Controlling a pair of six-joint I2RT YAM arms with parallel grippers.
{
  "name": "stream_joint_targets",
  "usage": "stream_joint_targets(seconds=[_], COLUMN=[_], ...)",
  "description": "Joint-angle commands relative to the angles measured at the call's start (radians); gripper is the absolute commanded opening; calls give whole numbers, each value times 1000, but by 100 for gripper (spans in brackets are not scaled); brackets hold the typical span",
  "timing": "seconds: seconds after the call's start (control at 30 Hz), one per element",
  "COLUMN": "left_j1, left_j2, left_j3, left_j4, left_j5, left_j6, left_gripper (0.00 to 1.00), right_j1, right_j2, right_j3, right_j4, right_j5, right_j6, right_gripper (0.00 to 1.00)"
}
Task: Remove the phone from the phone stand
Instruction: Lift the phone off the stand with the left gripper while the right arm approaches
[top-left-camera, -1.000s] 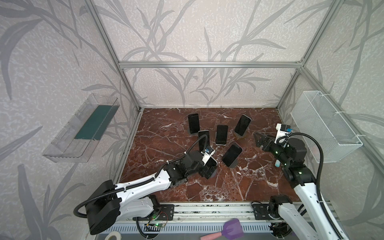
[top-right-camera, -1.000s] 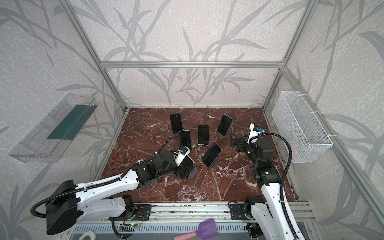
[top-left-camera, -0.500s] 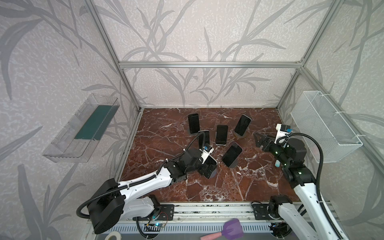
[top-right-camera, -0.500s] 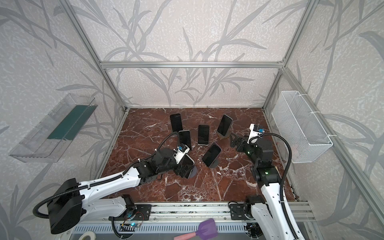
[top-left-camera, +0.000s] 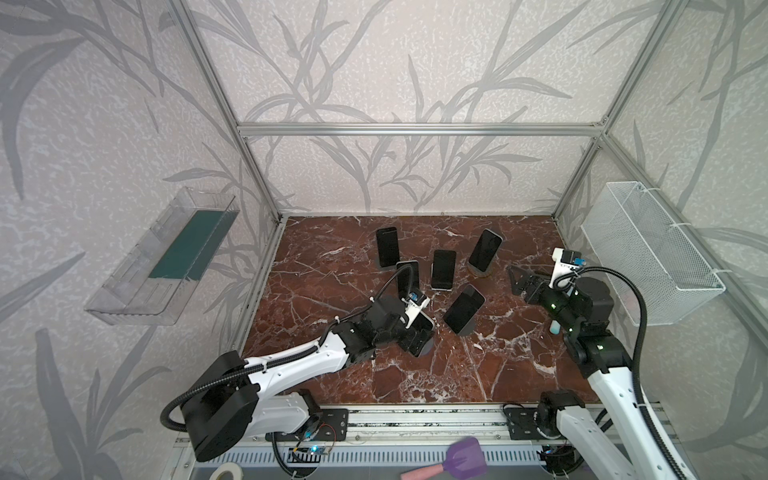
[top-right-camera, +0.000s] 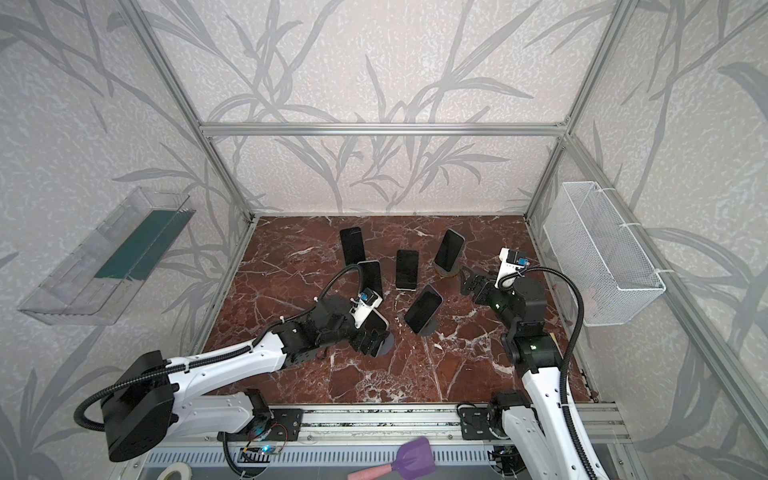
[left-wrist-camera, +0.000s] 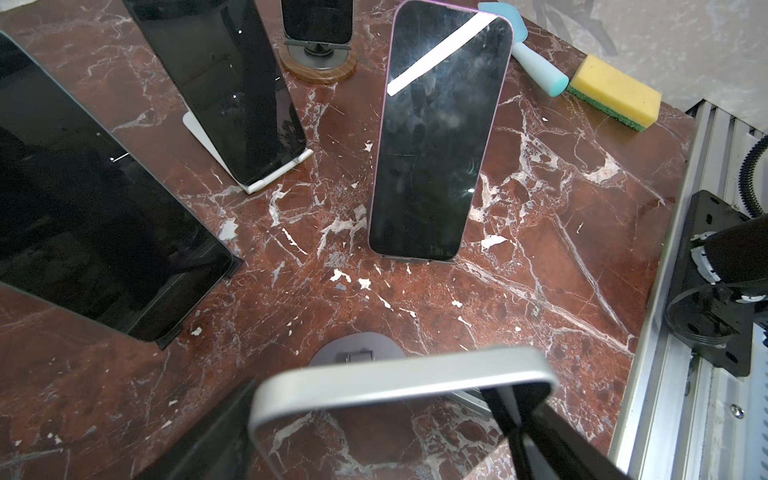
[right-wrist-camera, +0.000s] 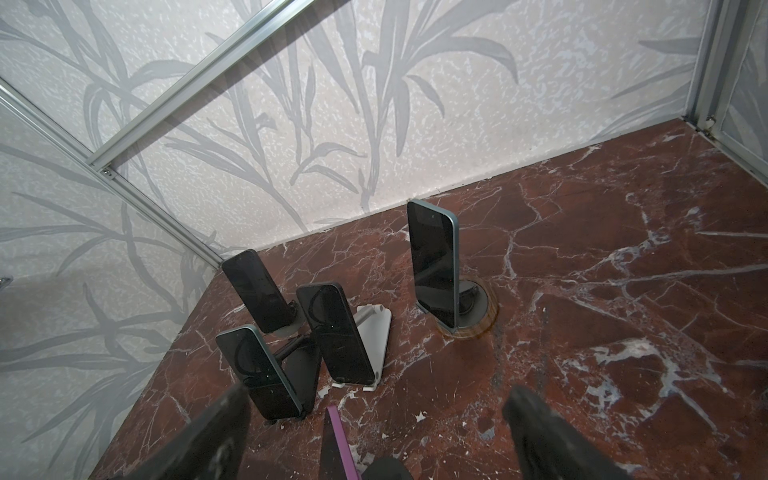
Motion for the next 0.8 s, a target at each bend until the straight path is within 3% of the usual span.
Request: stream_joint_targets(seconds=[0.0, 0.43, 0.77], left_j1=[4, 4, 4], left_j2=[-1, -20, -46], left_j3=[25, 50, 76], left_j4=[16, -33, -61], left_j5=[11, 2, 1], left_j6=[10, 29, 32], left_gripper=[84, 68, 65], right_j1=[2, 2, 3], right_j2=[-17, -43, -50], right_j3=[-8, -11, -15], right_j4=[25, 15, 19], right_j5=[2, 27, 23], right_j6=[-1, -6, -5], right_gripper=[95, 95, 95])
